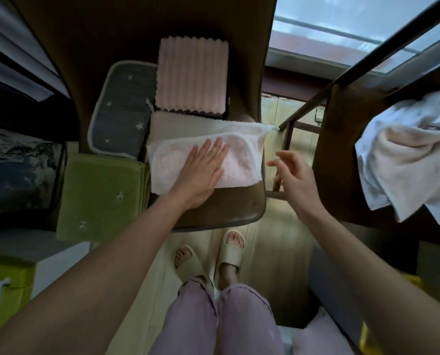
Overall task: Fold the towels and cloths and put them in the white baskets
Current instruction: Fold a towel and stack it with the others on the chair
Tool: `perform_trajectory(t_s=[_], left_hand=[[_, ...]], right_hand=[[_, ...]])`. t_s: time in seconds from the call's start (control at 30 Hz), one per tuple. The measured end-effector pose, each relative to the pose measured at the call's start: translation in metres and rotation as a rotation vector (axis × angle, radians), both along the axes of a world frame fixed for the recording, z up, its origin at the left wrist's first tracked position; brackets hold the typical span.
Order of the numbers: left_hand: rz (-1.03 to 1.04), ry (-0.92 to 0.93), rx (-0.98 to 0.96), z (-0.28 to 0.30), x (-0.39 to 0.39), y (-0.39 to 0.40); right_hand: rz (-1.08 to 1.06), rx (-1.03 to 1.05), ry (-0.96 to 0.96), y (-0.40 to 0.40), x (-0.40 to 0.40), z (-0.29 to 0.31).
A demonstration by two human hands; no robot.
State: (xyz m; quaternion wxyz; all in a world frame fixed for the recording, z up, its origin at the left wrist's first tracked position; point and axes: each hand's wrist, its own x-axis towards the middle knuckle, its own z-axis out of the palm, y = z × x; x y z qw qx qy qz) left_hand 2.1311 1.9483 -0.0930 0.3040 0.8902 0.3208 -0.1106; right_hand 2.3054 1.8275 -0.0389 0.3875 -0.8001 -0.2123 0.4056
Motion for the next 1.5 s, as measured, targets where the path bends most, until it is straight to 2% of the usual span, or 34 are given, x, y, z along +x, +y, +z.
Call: perform_trajectory(t_s=[0.17, 0.23, 0.3, 0.43, 0.53, 0.57, 0.63, 0.7, 0.77, 0.87, 0.9, 0.97, 1.0, 1.13, 1.2, 1.4, 1.5], left_hand=[[-0.007, 0.0, -0.006, 0.0, 0.0, 0.0], [-0.016, -0.011, -0.013, 0.001, 0.0, -0.001], [-0.041, -0.008, -0.014, 0.0, -0.001, 0.002], [-0.133, 0.03, -0.007, -0.007, -0.005, 0.013], [-0.171, 0.049, 0.026, -0.011, -0.003, 0.015], [-0.165, 0.045, 0.031, -0.01, -0.002, 0.016], [-0.144, 0.004, -0.009, -0.002, 0.001, 0.015], [-0.068, -0.113, -0.124, 0.009, -0.002, 0.014], [0.117, -0.294, -0.143, 0.02, -0.013, 0.011], [0.602, -0.515, 0.066, 0.029, -0.043, -0.005], [0.787, -0.538, 0.066, 0.03, -0.055, -0.013], [1.065, -0.509, -0.074, 0.028, -0.074, -0.027], [1.124, -0.479, -0.153, 0.026, -0.08, -0.03], [1.07, -0.318, -0.378, 0.022, -0.084, -0.028], [0.999, -0.207, -0.403, 0.022, -0.081, -0.024], [0.91, 0.038, -0.011, 0.013, -0.085, 0.002], [0.905, -0.024, 0.122, 0.023, -0.078, 0.004]], right_hand=[[0.211, 0.009, 0.061, -0.01, -0.015, -0.011], [0.209, 0.018, 0.109, -0.01, -0.025, -0.016], [0.141, 0.009, 0.075, -0.008, -0.028, -0.018], [0.015, -0.142, -0.196, 0.003, -0.02, -0.032], [-0.013, -0.245, -0.292, 0.014, -0.019, -0.039], [-0.007, -0.226, -0.402, 0.018, -0.022, -0.038], [0.095, -0.091, -0.741, 0.024, -0.035, -0.034], [0.33, 0.086, -0.895, 0.029, -0.053, -0.038], [0.561, 0.15, -0.838, 0.039, -0.064, -0.051], [0.749, -0.034, -0.838, 0.049, -0.061, -0.075], [0.78, -0.082, -0.863, 0.05, -0.059, -0.08], [0.805, -0.129, -0.887, 0.047, -0.06, -0.086], [0.811, -0.144, -0.894, 0.047, -0.062, -0.087], [0.817, -0.184, -0.894, 0.054, -0.068, -0.085], [0.824, -0.187, -0.892, 0.055, -0.068, -0.082], [0.859, -0.166, -0.822, 0.056, -0.065, -0.075], [0.829, -0.098, -0.702, 0.06, -0.066, -0.067]])
